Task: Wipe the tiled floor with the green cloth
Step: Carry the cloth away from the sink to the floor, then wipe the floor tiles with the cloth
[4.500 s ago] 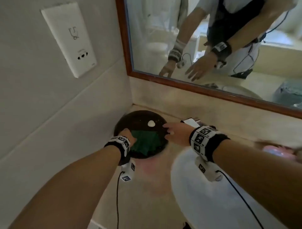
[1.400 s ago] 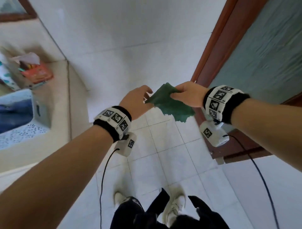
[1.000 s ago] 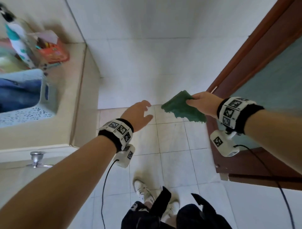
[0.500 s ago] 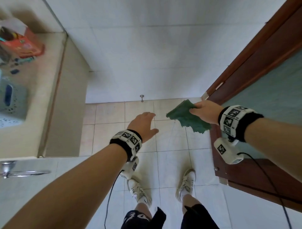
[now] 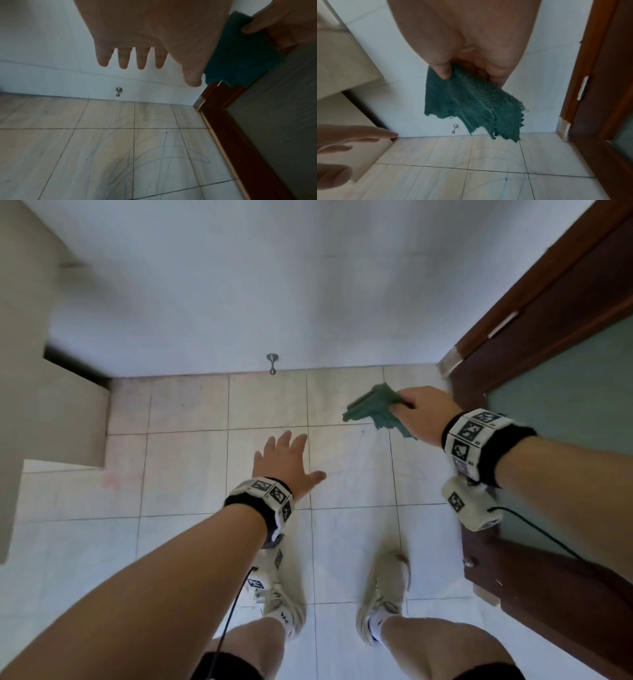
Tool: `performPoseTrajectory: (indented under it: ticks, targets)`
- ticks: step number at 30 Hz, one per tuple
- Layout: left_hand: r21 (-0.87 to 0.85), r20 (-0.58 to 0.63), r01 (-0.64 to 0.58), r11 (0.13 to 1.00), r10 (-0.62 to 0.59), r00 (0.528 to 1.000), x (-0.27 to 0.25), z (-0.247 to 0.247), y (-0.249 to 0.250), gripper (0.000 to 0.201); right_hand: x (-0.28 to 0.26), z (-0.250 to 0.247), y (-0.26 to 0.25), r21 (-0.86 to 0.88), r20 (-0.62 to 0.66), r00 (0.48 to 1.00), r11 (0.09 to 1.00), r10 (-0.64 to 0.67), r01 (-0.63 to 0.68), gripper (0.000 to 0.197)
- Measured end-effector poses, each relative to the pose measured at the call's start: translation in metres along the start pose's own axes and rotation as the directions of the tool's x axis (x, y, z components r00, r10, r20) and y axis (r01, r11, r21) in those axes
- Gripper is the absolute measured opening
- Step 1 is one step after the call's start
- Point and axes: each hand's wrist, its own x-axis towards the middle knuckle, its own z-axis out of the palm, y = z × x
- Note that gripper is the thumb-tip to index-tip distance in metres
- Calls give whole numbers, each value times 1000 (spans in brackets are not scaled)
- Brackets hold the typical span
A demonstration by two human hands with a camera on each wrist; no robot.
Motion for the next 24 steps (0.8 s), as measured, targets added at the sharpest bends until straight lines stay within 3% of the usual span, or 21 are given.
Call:
performPoseTrajectory:
  ticks: [4,6,10,12,15,19,24]
  targets:
    - [63,39,4,998,-7,999,102,78,-21,92,75,76,46,-67,-131,990,997,-52,44,22]
    - [101,34,8,995,-11,999,159,116,-31,94,113,128,74,-128,-124,989,990,-79,63,25]
    - [163,34,-12,987,7,999,259,195,-42,99,175,257,141,-351,221,975,932,-10,89,38]
    - [188,41,-29,982,22,999,297,230,-46,103,198,301,169,-343,242,968,939,72,16,53]
    - [204,51,-39,978,29,998,328,266,-53,110,221,329,196,-262,114,987,962,116,-82,59]
    - [189,106,-22,982,1,994,331,281,-57,114,223,342,200,-261,136,971,953,195,-154,68]
    - [191,92,-37,981,20,996,354,274,-62,117,236,373,191,-341,169,968,933,184,-117,65]
